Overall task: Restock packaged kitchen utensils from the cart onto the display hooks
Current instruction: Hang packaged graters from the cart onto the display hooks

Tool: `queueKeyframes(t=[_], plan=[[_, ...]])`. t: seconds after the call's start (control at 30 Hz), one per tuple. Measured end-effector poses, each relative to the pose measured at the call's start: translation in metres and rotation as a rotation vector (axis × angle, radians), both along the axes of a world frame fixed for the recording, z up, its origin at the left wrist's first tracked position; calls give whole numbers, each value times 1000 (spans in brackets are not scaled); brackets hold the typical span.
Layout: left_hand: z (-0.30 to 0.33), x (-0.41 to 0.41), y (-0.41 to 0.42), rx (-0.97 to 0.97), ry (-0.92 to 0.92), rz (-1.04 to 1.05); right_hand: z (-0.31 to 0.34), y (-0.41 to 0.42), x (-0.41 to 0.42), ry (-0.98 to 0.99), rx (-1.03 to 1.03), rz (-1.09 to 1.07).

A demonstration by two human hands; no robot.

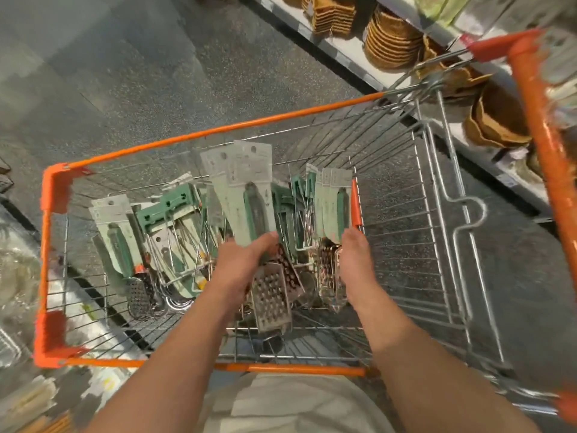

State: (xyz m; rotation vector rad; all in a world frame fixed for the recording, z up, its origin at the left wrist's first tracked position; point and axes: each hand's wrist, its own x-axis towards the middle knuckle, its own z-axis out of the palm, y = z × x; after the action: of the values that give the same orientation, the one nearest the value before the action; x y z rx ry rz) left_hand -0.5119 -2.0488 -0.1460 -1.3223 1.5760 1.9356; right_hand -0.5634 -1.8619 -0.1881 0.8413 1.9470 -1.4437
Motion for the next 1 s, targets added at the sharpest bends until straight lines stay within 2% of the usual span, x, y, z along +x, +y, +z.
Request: queueKeyframes(t=[0.17,0.37,0.6,0.83,1.0], plan=[[-15,1,21,-35,-123,-200,-25,9,-5,-142,52,120],[-20,-3,33,-45,-121,-208,-41,14,-10,-193,186,350],[-23,-7,42,-108,-179,-243,-45,3,-16,-128,316,331],[-26,-8,45,-69,-167,-217,-50,-8,-10,-147,205,245],[-23,-8,46,-84,-178,-169,-52,6,-21,-246,22,160]])
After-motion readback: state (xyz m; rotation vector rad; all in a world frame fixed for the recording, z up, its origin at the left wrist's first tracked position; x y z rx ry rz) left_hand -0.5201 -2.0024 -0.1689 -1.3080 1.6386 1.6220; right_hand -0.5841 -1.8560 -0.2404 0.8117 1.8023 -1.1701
